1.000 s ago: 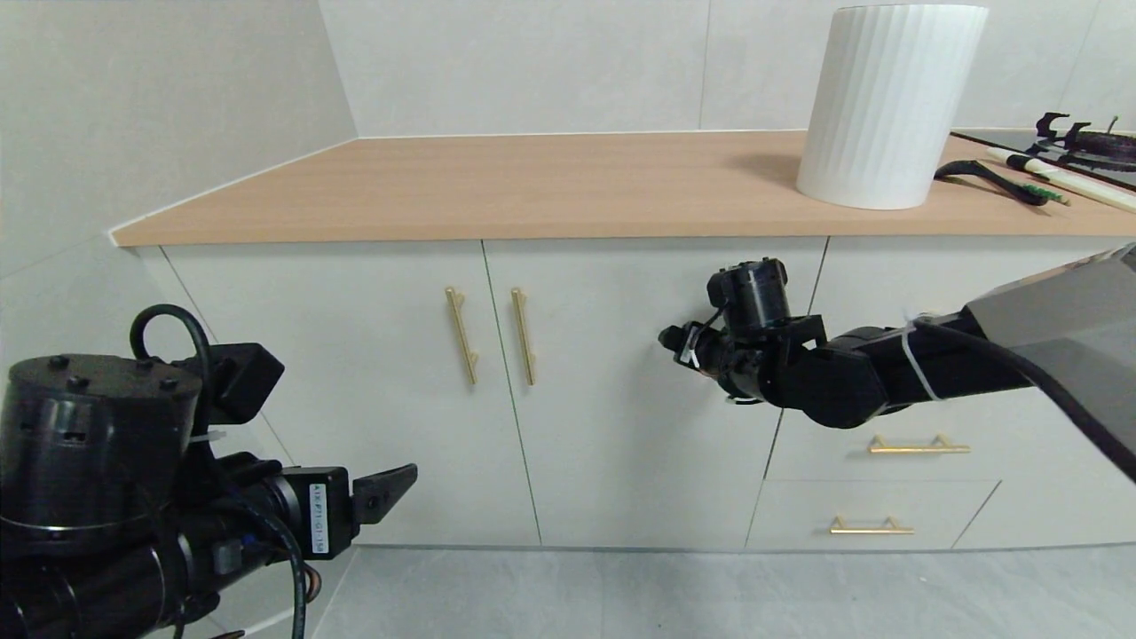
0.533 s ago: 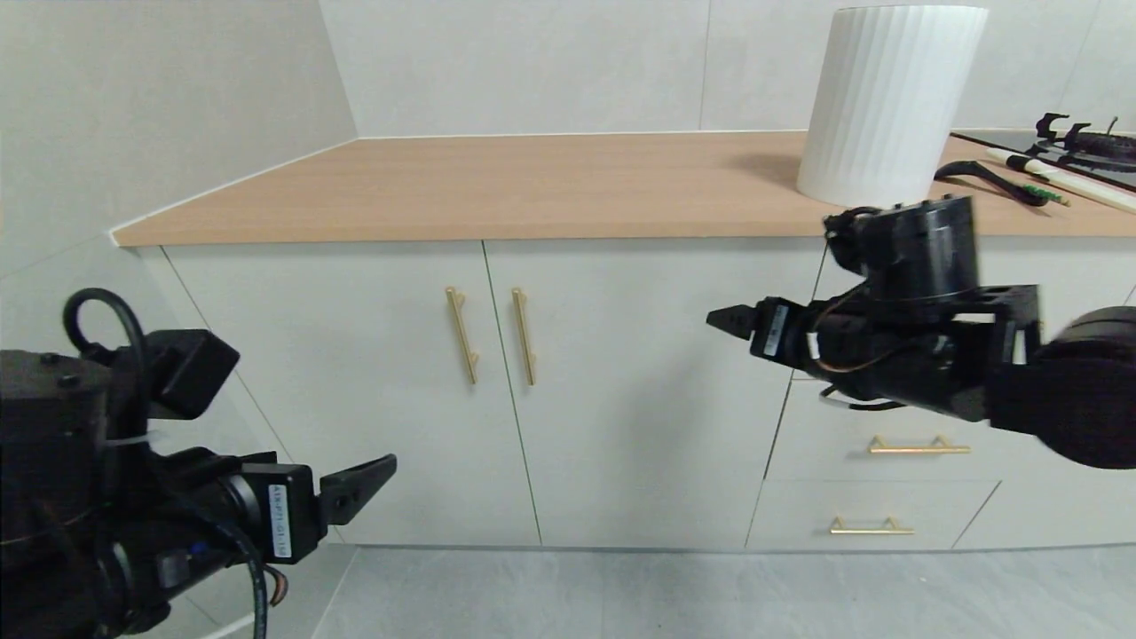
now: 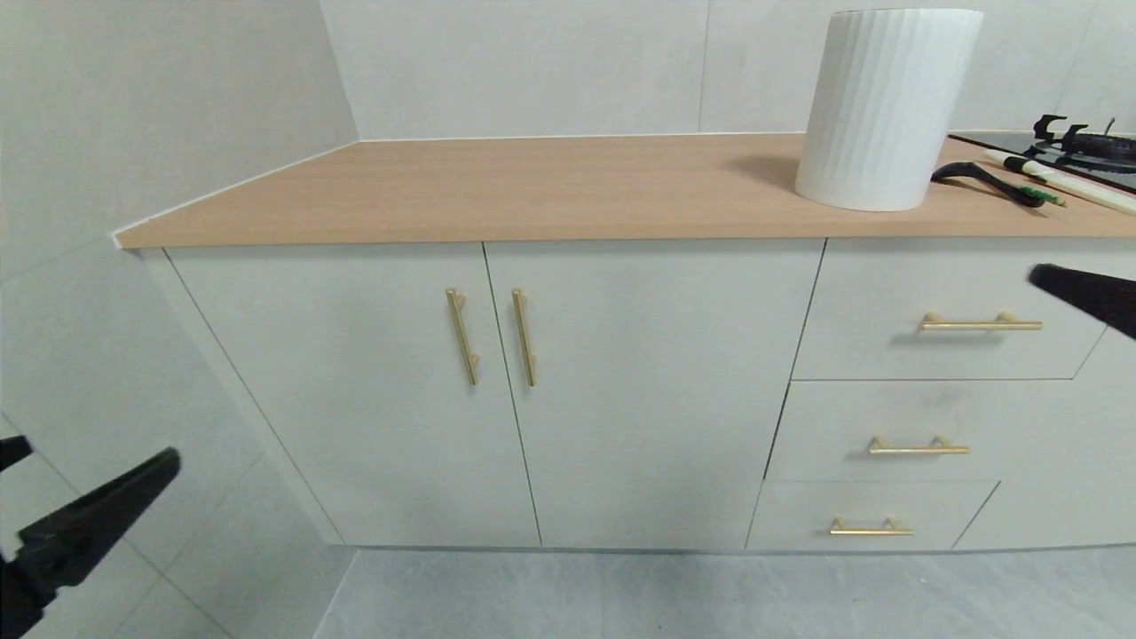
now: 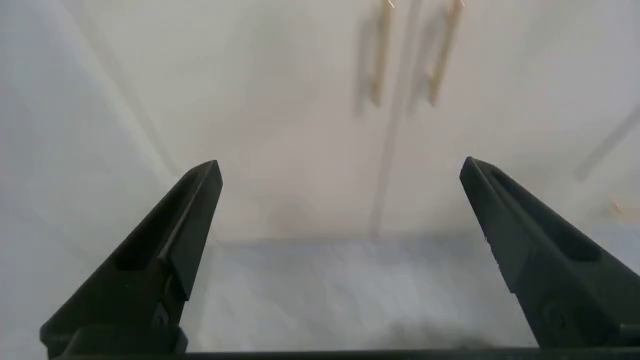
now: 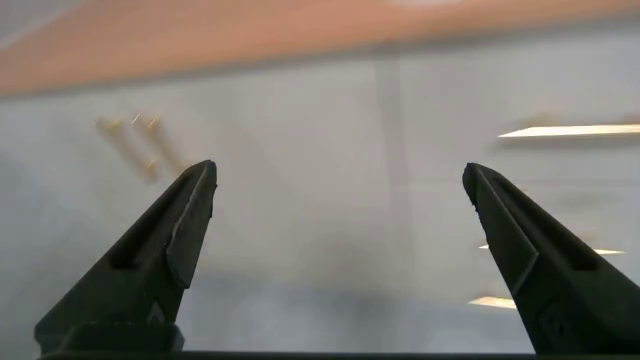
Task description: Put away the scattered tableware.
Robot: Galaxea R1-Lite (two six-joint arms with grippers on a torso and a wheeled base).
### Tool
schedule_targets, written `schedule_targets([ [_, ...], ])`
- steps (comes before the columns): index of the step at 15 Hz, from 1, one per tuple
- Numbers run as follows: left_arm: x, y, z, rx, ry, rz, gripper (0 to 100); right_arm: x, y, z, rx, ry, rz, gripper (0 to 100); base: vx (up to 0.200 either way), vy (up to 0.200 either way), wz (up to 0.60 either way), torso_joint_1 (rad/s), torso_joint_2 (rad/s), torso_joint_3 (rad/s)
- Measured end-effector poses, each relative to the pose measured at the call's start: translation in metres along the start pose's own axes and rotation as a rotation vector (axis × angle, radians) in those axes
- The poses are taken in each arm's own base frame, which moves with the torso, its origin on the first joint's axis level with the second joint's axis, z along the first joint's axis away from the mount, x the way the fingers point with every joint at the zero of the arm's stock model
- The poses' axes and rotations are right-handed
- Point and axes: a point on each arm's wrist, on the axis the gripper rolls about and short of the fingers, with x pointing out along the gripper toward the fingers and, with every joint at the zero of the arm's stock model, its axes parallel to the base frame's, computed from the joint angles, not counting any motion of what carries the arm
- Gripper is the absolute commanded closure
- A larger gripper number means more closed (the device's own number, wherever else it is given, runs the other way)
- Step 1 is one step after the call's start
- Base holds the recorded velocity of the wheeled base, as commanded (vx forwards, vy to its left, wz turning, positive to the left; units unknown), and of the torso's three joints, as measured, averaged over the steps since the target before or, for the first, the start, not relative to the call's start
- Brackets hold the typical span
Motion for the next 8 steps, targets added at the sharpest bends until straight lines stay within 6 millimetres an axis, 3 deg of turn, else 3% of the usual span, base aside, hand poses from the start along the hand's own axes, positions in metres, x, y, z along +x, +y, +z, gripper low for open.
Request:
schedule_targets([
  [3, -0.039, 0.016, -0.01, 0.004, -0.131, 0.06, 0, -0.067, -0.024, -0.003, -0.077, -0.103, -0.112, 0, 0.0, 0.0, 0.0, 0.0, 0.0, 0.0],
  [6, -0.075, 0.025, -0.03, 0.001, -0.216, 0.105, 0, -0.131, -0.035, -0.024, -0.167, -0.135, -0.226, 0, 0.0, 0.0, 0.0, 0.0, 0.0, 0.0],
  [8, -0.094, 0.027, -0.043, -0.002, -0.257, 0.117, 0, -0.162, -0.034, -0.04, -0.205, -0.178, -0.317, 0, 0.0, 0.0, 0.0, 0.0, 0.0, 0.0],
])
